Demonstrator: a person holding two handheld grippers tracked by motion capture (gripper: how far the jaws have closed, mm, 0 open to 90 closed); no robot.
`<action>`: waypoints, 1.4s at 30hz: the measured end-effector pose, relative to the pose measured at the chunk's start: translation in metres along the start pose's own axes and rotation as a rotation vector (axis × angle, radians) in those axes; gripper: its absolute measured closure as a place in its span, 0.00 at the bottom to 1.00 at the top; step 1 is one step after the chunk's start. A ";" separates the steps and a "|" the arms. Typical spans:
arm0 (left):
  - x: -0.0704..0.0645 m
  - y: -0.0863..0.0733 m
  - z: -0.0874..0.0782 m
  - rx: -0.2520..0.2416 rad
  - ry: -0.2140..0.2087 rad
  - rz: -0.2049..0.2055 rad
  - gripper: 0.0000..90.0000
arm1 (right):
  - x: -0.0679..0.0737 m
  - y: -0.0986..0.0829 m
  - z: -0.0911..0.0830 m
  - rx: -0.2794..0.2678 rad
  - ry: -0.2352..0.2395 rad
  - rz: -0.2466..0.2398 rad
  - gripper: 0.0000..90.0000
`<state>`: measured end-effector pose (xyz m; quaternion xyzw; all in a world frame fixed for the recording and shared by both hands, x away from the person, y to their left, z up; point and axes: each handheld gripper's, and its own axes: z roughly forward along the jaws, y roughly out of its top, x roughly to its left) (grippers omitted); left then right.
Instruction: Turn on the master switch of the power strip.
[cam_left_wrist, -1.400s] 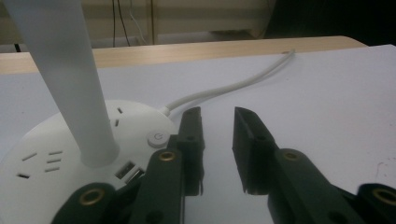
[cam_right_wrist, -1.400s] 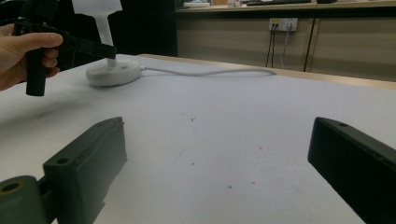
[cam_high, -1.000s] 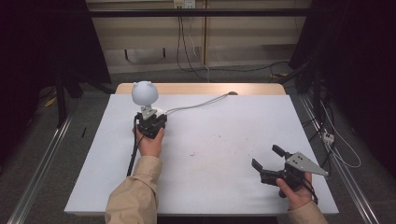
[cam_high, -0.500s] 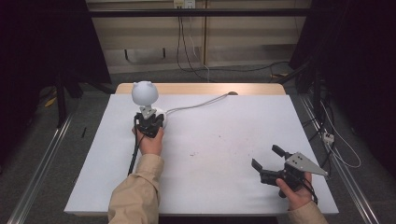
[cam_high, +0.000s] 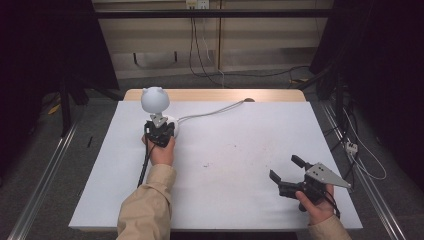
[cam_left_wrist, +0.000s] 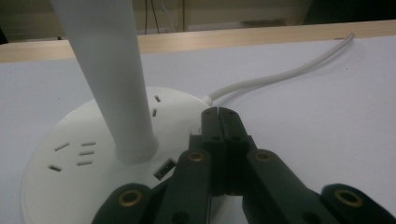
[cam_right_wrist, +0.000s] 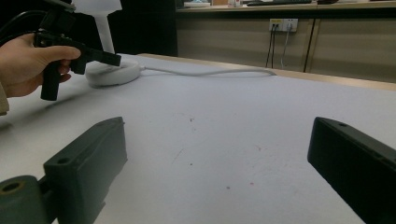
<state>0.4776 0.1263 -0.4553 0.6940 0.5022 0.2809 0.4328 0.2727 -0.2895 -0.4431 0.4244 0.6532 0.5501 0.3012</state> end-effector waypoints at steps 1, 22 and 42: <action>0.000 0.000 0.000 0.000 0.000 0.000 1.00 | 0.000 0.000 0.000 0.000 0.000 -0.001 0.05; 0.000 0.001 0.005 -0.008 0.024 0.010 1.00 | 0.002 0.000 0.001 0.005 0.012 0.001 0.05; -0.004 0.006 0.009 0.006 0.050 0.060 1.00 | 0.001 0.000 0.000 0.002 0.007 0.003 0.05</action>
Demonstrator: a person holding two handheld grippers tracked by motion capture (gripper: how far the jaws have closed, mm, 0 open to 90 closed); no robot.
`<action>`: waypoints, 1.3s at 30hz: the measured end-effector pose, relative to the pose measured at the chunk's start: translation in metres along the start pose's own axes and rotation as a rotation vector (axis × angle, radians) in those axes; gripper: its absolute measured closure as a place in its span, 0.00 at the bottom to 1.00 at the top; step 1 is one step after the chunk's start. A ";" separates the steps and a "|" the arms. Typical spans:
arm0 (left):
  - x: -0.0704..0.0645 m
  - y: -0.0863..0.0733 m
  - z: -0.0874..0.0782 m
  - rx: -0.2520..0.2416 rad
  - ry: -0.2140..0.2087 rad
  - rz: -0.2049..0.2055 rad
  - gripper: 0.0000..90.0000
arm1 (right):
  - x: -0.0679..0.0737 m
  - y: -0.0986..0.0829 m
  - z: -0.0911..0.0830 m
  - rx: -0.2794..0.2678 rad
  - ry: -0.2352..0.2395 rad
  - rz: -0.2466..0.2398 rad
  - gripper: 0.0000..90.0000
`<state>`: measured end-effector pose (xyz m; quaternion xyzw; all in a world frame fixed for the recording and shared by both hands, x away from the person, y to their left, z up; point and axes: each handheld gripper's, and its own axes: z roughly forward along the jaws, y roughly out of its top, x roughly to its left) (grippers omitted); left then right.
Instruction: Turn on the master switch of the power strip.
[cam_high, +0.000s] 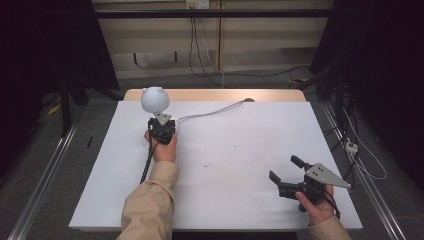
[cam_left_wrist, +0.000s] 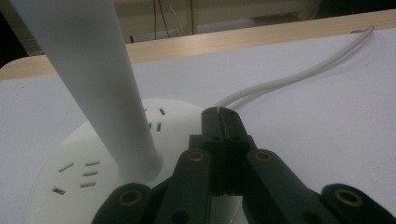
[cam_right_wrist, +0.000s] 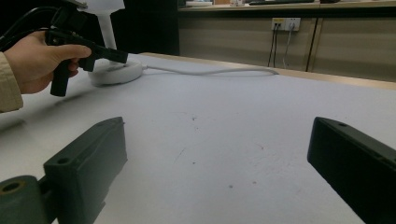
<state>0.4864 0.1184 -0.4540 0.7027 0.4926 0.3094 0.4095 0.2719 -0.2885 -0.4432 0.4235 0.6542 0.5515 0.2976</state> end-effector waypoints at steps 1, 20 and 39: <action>0.000 0.000 0.000 0.000 0.001 0.003 1.00 | 0.000 0.000 0.000 0.000 0.001 0.001 0.05; -0.003 -0.003 0.004 -0.001 0.033 0.028 1.00 | -0.001 0.000 0.000 -0.001 0.003 -0.003 0.05; -0.008 -0.007 0.008 -0.009 0.072 0.035 1.00 | -0.001 0.000 -0.002 -0.008 -0.001 0.006 0.05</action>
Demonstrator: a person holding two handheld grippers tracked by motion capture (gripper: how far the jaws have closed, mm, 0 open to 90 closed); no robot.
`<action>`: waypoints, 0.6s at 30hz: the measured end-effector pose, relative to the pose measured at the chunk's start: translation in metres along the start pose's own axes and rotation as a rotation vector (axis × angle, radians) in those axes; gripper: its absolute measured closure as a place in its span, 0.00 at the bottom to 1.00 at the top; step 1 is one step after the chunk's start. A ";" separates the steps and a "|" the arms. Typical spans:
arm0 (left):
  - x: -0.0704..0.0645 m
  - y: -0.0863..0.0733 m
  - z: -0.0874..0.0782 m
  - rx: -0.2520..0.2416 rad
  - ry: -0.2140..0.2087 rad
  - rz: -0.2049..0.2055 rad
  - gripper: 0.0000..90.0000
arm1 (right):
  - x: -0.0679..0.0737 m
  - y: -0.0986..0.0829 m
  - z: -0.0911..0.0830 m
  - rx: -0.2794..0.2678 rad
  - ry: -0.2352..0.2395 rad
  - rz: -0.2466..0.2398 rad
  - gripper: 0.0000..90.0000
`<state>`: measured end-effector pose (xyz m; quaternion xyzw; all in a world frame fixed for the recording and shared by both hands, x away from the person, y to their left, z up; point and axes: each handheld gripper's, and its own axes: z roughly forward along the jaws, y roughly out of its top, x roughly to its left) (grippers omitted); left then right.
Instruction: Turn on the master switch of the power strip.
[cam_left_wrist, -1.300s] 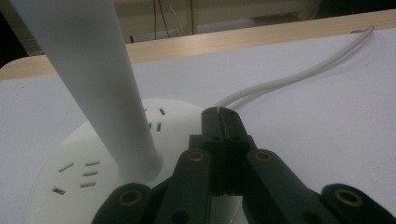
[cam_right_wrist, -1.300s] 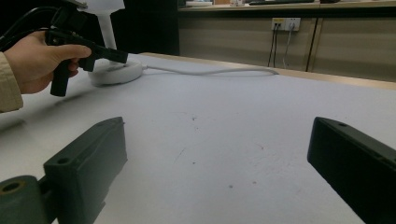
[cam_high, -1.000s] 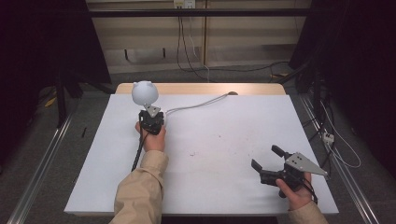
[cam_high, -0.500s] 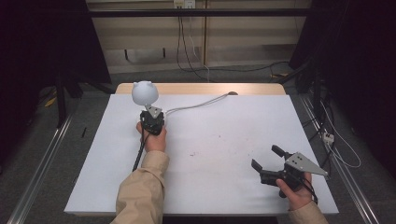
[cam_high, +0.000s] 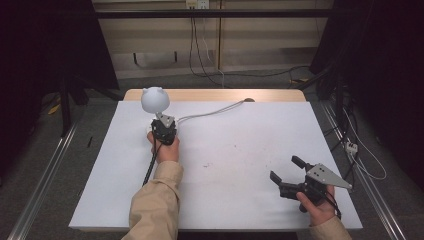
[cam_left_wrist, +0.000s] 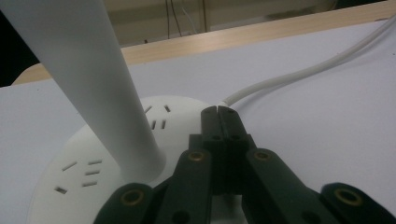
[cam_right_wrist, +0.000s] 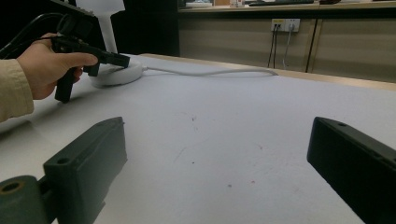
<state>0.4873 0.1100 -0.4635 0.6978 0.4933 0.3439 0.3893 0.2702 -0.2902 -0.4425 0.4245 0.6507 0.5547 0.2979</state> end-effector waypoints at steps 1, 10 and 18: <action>-0.002 0.000 0.000 0.001 0.016 0.008 1.00 | 0.000 0.000 0.000 0.000 0.001 0.002 0.05; -0.005 0.001 0.002 0.019 0.036 -0.013 1.00 | -0.002 0.001 -0.002 -0.003 0.001 -0.002 0.05; -0.004 0.001 -0.003 -0.008 0.035 -0.043 0.99 | -0.002 0.002 -0.001 -0.008 0.009 -0.004 0.05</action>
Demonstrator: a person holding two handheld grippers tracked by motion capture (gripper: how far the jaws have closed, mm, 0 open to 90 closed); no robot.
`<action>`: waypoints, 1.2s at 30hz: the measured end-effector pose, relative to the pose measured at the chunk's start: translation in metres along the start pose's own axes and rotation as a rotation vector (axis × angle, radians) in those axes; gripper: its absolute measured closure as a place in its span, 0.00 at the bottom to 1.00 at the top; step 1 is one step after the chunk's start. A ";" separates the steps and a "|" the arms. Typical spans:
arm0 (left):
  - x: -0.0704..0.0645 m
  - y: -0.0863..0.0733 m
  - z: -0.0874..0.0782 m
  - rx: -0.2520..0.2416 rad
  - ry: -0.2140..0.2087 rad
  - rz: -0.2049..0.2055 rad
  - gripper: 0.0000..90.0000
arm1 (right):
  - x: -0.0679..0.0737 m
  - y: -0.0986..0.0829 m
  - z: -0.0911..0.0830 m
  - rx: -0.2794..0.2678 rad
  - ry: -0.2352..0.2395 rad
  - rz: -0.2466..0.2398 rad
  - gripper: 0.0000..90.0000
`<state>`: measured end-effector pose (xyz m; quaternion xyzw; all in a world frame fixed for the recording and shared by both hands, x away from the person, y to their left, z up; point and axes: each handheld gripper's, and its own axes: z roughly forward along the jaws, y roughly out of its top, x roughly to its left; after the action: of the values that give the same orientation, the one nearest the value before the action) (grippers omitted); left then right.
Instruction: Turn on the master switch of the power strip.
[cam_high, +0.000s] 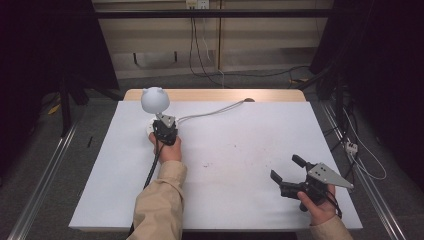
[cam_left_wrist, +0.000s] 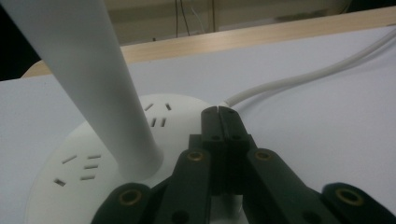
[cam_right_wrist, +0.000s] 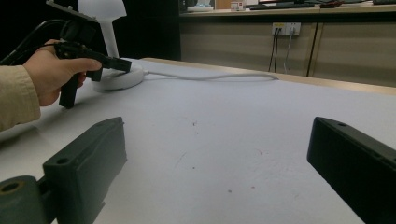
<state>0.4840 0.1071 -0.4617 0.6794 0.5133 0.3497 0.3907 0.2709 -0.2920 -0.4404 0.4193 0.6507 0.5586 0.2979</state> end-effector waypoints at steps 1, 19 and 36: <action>0.000 0.000 0.000 0.003 -0.016 -0.005 0.96 | 0.000 -0.001 0.000 0.001 0.000 0.005 0.05; -0.011 0.006 -0.014 -0.014 -0.088 -0.026 0.94 | -0.002 0.001 -0.005 -0.005 -0.017 0.001 0.05; -0.003 -0.008 -0.025 0.017 -0.092 -0.063 0.77 | 0.001 0.001 -0.002 -0.004 -0.009 -0.004 0.05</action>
<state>0.4577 0.1096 -0.4575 0.6814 0.5190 0.3011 0.4191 0.2694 -0.2920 -0.4388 0.4199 0.6492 0.5572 0.3029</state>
